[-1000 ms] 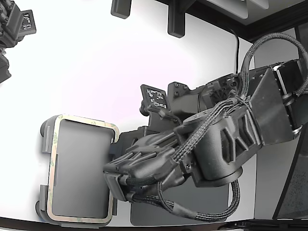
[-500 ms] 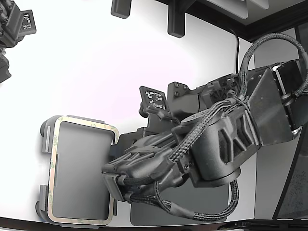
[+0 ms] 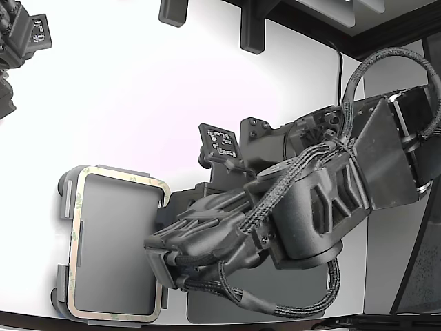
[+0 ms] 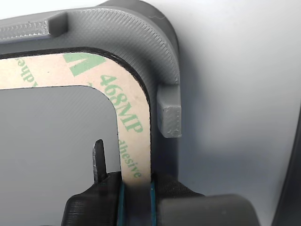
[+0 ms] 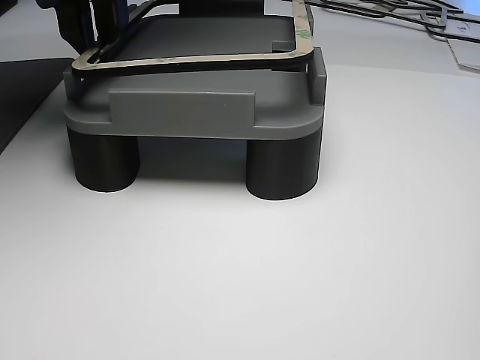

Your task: Move top rectangular frame to the holder.

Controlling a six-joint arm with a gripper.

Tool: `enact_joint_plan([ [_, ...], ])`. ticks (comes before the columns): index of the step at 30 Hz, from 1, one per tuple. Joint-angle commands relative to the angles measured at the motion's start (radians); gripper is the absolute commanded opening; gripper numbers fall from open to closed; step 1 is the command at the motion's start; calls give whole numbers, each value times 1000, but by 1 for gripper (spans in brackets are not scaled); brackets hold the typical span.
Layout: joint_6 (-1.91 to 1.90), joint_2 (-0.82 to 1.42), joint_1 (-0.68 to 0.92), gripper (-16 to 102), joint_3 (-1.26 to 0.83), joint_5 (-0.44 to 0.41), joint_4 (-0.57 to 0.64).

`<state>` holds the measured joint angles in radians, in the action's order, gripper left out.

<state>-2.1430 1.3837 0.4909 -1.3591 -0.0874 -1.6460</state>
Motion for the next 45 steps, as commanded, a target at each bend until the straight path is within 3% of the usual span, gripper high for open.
enact_joint_plan([
  [1, -2, 20, -6, -11, 25, 6, -6],
  [21, 0, 17, -2, -8, -3, 6, 28],
  [23, 2, 17, 0, 1, -5, 8, 28],
  [24, 3, 17, 2, 18, -5, 6, 28],
  [25, 6, 17, 2, 51, -6, 5, 26],
  [26, 8, 17, 2, 98, -6, 6, 26],
  [27, 8, 17, 2, 84, -6, 5, 28],
  [28, 8, 17, 2, 100, -5, 3, 28],
  [41, 43, 15, 2, 100, 86, -48, -8],
  [45, 143, 57, 20, 100, 133, -160, -8],
])
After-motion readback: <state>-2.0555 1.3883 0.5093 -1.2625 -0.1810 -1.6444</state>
